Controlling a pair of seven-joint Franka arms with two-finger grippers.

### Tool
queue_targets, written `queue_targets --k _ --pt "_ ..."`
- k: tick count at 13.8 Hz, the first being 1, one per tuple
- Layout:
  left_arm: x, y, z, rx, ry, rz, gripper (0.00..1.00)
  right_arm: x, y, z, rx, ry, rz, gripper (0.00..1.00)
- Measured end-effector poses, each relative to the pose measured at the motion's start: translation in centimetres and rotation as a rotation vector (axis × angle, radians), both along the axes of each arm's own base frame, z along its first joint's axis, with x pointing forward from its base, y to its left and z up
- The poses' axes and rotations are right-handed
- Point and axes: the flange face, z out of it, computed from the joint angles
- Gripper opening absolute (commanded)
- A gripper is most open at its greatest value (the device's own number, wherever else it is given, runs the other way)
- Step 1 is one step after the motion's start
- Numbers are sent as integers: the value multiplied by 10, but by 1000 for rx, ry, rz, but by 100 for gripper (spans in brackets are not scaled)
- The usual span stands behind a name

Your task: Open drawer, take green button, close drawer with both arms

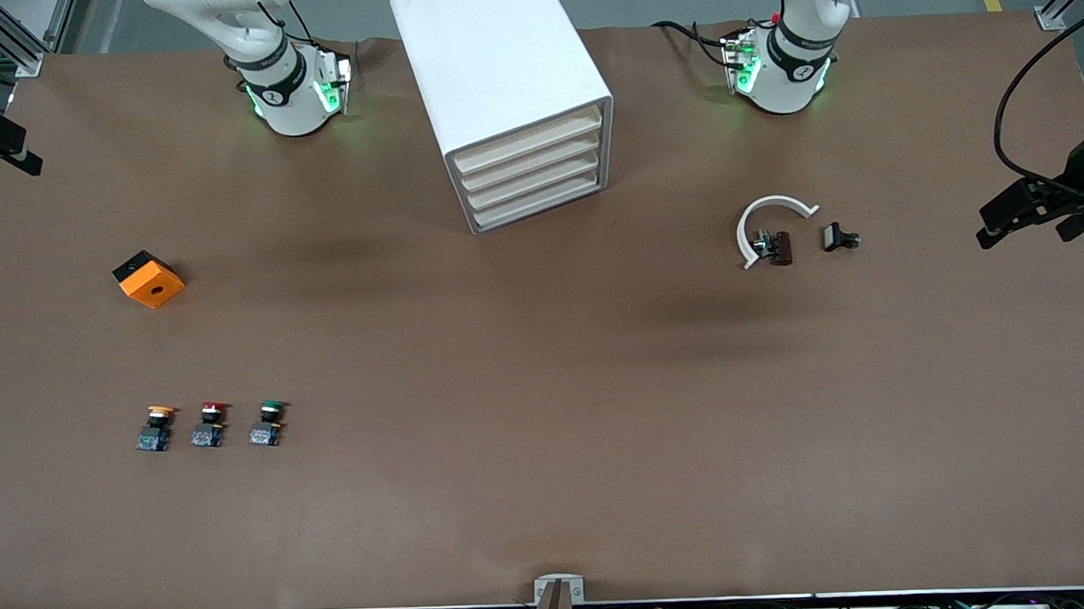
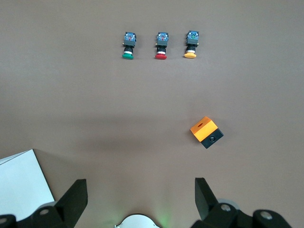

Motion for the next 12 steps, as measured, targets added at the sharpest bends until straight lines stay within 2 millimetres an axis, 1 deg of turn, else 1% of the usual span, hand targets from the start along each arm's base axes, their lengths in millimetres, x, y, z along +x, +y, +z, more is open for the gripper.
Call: queue_targets --k 1,4,5,8,12 --pt "0 -2 6 -1 -12 1 100 0 0 0 0 -1 0 100" --pt "0 -21 21 -8 -39 18 100 1 0 -1 -1 -6 0 100" --pt "-1 -24 24 -9 -36 17 100 1 0 -1 -1 -5 0 100" --pt "-4 -22 28 -8 -14 20 100 1 0 -2 -1 -6 0 100" --pt "-6 -21 27 -8 1 22 100 1 0 -1 -1 -8 0 100"
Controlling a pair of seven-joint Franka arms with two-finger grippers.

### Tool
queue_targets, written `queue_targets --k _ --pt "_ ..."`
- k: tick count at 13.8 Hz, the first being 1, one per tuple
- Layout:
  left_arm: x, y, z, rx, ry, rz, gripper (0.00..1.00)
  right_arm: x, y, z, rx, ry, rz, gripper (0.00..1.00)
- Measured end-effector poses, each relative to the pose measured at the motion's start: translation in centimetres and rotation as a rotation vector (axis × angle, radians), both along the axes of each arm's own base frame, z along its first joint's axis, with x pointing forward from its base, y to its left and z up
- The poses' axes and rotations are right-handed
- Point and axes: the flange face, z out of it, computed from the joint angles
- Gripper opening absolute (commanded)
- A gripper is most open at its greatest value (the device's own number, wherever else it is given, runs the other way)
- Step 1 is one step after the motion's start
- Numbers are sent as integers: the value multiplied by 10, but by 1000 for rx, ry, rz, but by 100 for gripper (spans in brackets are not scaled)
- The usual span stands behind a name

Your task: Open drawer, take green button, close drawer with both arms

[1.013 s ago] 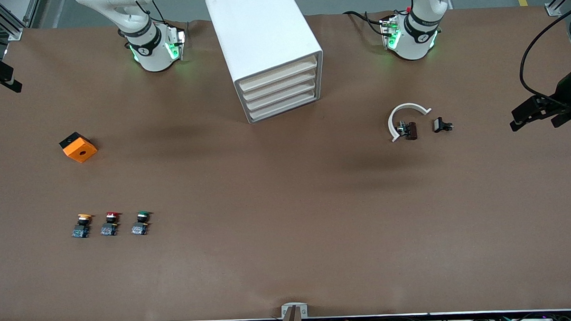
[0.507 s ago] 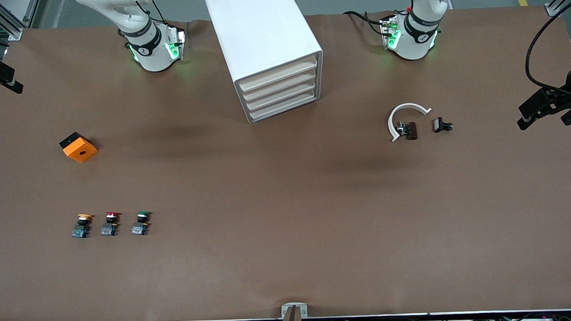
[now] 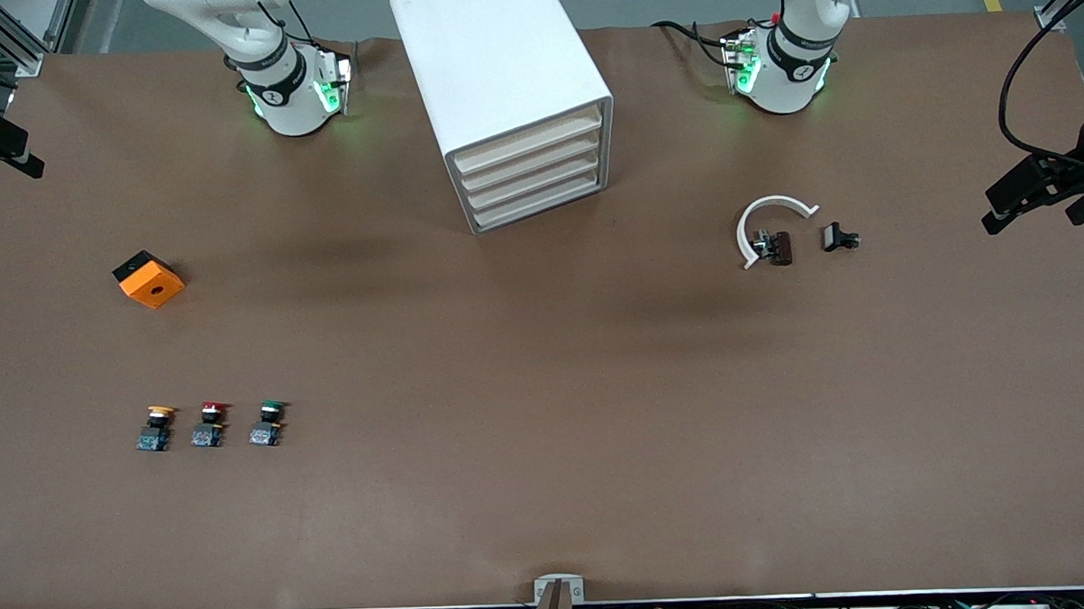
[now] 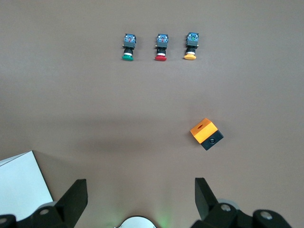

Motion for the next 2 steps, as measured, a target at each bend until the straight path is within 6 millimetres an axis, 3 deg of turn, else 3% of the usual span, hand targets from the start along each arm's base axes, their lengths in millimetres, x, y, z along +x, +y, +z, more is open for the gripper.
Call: queue_targets --k 2 --pt "-1 0 -1 0 11 0 100 0 0 0 0 0 0 100"
